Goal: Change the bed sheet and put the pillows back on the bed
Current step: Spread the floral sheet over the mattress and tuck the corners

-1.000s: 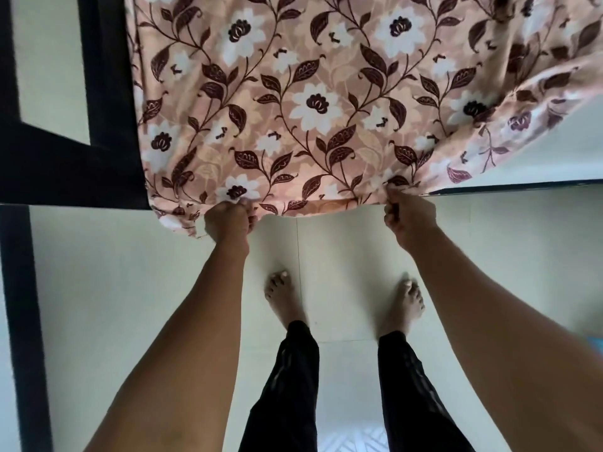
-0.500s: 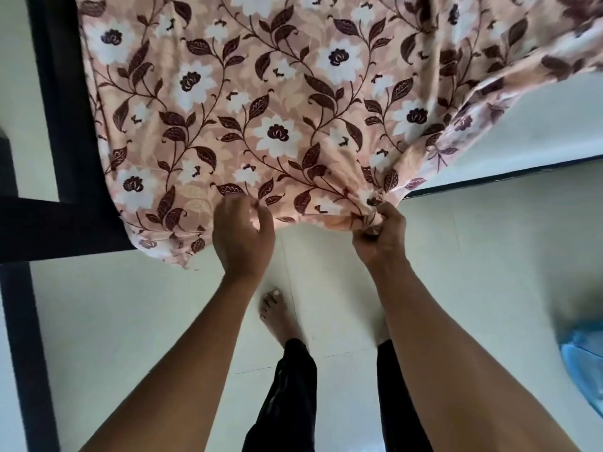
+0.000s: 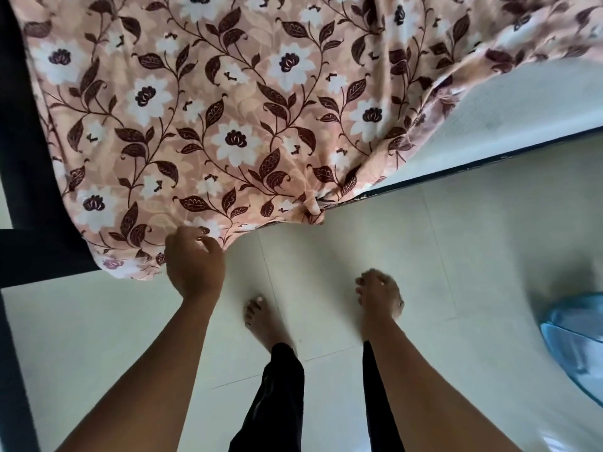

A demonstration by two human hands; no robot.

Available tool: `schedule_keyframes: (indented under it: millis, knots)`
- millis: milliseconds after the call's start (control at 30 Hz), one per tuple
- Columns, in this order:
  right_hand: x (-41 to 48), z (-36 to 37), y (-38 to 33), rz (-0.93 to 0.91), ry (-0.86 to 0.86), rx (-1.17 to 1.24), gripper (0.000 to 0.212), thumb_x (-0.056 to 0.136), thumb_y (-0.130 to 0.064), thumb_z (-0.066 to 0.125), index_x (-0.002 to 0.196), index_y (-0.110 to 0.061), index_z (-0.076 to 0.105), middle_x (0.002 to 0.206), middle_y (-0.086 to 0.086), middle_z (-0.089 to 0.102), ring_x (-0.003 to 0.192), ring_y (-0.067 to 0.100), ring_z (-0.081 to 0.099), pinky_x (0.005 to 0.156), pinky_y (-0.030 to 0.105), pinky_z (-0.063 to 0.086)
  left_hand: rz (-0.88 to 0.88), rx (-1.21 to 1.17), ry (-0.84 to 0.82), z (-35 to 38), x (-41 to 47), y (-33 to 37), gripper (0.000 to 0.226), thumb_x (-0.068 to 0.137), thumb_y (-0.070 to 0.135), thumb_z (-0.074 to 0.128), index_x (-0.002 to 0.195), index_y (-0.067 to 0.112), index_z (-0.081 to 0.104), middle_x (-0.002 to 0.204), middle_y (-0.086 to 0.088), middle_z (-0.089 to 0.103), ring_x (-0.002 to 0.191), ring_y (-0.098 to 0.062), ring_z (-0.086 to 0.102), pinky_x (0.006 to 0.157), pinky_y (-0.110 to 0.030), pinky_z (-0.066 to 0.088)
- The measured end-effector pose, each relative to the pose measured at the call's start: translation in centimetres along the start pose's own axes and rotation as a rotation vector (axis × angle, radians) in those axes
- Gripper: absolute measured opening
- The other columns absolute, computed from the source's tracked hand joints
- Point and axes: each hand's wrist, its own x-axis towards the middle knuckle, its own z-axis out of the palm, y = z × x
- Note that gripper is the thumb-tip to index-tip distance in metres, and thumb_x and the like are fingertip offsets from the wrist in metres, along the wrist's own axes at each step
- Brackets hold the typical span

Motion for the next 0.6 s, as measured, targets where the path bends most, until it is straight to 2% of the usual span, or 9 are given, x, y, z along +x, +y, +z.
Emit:
schedule_keyframes:
  millis: [67,133,167,233,367,433,500,567,600]
  knots:
    - [0.7,2.1,-2.1,-0.158,-0.084,-0.046,0.014,0.091,-0.027,0.066,0.094,-0.016,0.073,0.073,-0.002,0.075,0.062,0.009,0.069,0.057,0.021,0.056,-0.415,-0.205,-0.041,1.2,0.1,-1.6,0.019,0.082,0.021,0.055,0.093,0.015,0.070,0.097,-0.010,0.070,0.091,-0.034,0.065,0.077,-0.037,0.050]
    - [1.4,5.1,-5.0,-0.377,-0.160,-0.143,0.031,0.086,-0.055,0.068,0.085,-0.024,0.075,0.074,-0.006,0.076,0.074,0.016,0.074,0.070,0.039,0.062,-0.794,-0.555,-0.130,2.3,0.4,-2.9,0.013,0.088,0.019,0.054,0.086,0.014,0.066,0.087,-0.010,0.067,0.077,-0.029,0.065,0.071,-0.037,0.054]
    - [1.7,6.6,-6.5,-0.453,-0.180,-0.200,0.044,0.082,-0.069,0.064,0.075,-0.026,0.073,0.071,-0.006,0.074,0.073,0.017,0.073,0.070,0.040,0.060,-0.909,-0.663,-0.170,2.7,0.4,-3.4,0.011,0.093,0.014,0.054,0.088,0.010,0.063,0.084,-0.011,0.064,0.071,-0.027,0.062,0.067,-0.037,0.053]
    - [2.6,9.5,-8.8,-0.532,-0.150,-0.288,0.060,0.081,-0.079,0.058,0.064,-0.023,0.068,0.064,0.000,0.071,0.069,0.023,0.071,0.068,0.036,0.056,-0.923,-0.674,-0.211,3.6,0.2,-4.3,0.012,0.093,0.010,0.056,0.099,0.004,0.065,0.086,-0.012,0.064,0.070,-0.026,0.060,0.065,-0.037,0.054]
    - [5.8,10.5,-8.2,-0.433,-0.157,-0.128,0.030,0.092,-0.043,0.068,0.077,-0.017,0.071,0.072,0.006,0.075,0.065,0.027,0.074,0.061,0.043,0.063,-0.841,-0.667,-0.213,4.8,-0.7,-4.8,0.027,0.089,0.014,0.055,0.112,0.008,0.070,0.091,-0.011,0.068,0.073,-0.026,0.065,0.068,-0.039,0.059]
    - [7.3,8.0,-6.2,-0.360,-0.054,-0.096,0.024,0.095,-0.031,0.066,0.076,-0.016,0.071,0.073,0.009,0.076,0.059,0.023,0.074,0.054,0.033,0.058,-0.847,-0.679,-0.218,5.4,-0.8,-5.3,0.025,0.090,0.013,0.054,0.110,0.011,0.070,0.091,-0.011,0.067,0.072,-0.025,0.064,0.066,-0.036,0.057]
    - [9.4,5.2,-4.3,-0.260,0.120,-0.120,0.025,0.094,-0.031,0.063,0.091,-0.010,0.076,0.086,0.013,0.078,0.061,0.018,0.069,0.053,0.023,0.051,-0.871,-0.707,-0.236,5.6,-0.3,-6.0,0.019,0.093,0.009,0.052,0.102,0.009,0.069,0.087,-0.011,0.065,0.069,-0.025,0.062,0.067,-0.034,0.055]
    - [10.9,3.7,-3.6,-0.148,0.042,-0.132,0.032,0.094,-0.027,0.057,0.114,-0.006,0.071,0.108,0.010,0.075,0.072,0.014,0.065,0.052,0.017,0.048,-0.920,-0.780,-0.320,5.6,0.5,-6.5,0.020,0.098,0.003,0.045,0.083,0.009,0.058,0.080,-0.009,0.057,0.066,-0.022,0.055,0.064,-0.029,0.048]
    - [10.8,3.8,-3.6,-0.077,0.005,-0.153,0.033,0.092,-0.024,0.055,0.118,-0.008,0.066,0.119,0.005,0.071,0.088,0.014,0.066,0.060,0.017,0.053,-0.957,-0.802,-0.326,5.5,1.1,-6.8,0.024,0.100,0.004,0.044,0.079,0.010,0.053,0.081,-0.009,0.056,0.067,-0.022,0.054,0.063,-0.030,0.045]
